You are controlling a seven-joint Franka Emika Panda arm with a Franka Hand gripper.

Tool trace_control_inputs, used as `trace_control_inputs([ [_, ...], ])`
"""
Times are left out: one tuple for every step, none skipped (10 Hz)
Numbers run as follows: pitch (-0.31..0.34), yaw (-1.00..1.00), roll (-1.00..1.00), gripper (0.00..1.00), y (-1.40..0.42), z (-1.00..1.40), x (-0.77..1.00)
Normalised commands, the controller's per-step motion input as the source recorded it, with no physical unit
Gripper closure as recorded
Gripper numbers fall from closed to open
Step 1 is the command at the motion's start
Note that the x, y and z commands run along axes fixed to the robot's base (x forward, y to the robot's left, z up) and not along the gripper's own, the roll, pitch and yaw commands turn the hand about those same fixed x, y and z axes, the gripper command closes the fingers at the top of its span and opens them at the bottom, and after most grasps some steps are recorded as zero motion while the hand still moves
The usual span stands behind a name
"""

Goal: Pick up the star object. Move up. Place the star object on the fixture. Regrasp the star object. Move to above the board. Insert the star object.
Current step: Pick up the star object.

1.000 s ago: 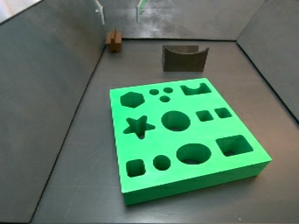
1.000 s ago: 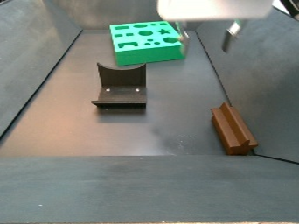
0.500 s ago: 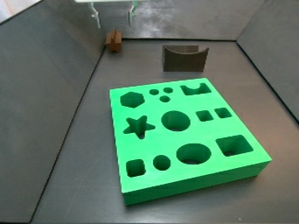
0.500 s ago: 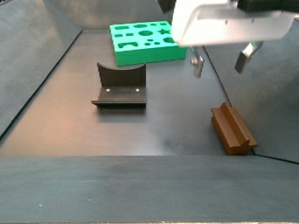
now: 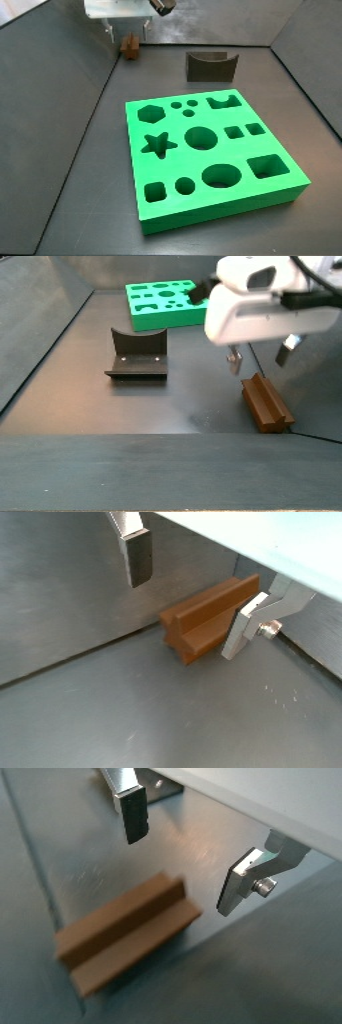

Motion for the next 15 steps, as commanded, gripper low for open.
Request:
trace_control_inputs([
  [0.0,0.05,0.02,0.0,0.5,-0.51,0.12],
  [0.0,0.0,0.0,0.0,0.42,-0.65,0.42],
  [-0.01,-0.01,0.01,0.0,0.28,-0.88,0.47],
  [-0.044,-0.05,0.03,0.0,0.17,-1.0,0.47],
  [-0.031,-0.1,0.06,0.0,0.05,-1.0,0.41],
  [-0.033,-0.11,0.11,0.0,0.0,-1.0,0.16],
  [-0.053,-0.05,0.15,0.0,0.0,-1.0,-0.07],
  [0.0,-0.13,0.07,0.0,0.02,-0.47,-0.25],
  [0.0,-0.39,0.11,0.0,0.09,0.0,-0.83],
  [0.019,-0.4,0.08,0.0,0.05,0.0,-0.74],
  [0.0,-0.27,0.09,0.0,0.0,-0.48,-0.41],
  [0.0,0.0,0.18,0.0,0.0,-0.98,0.25],
  [0.006,0.0,0.13,0.0,0.0,-0.96,0.76],
  [0.046,0.0,0.11,0.0,0.0,-0.97,0.96],
  [0.034,0.0,0.09,0.0,0.0,-0.99,0.97],
])
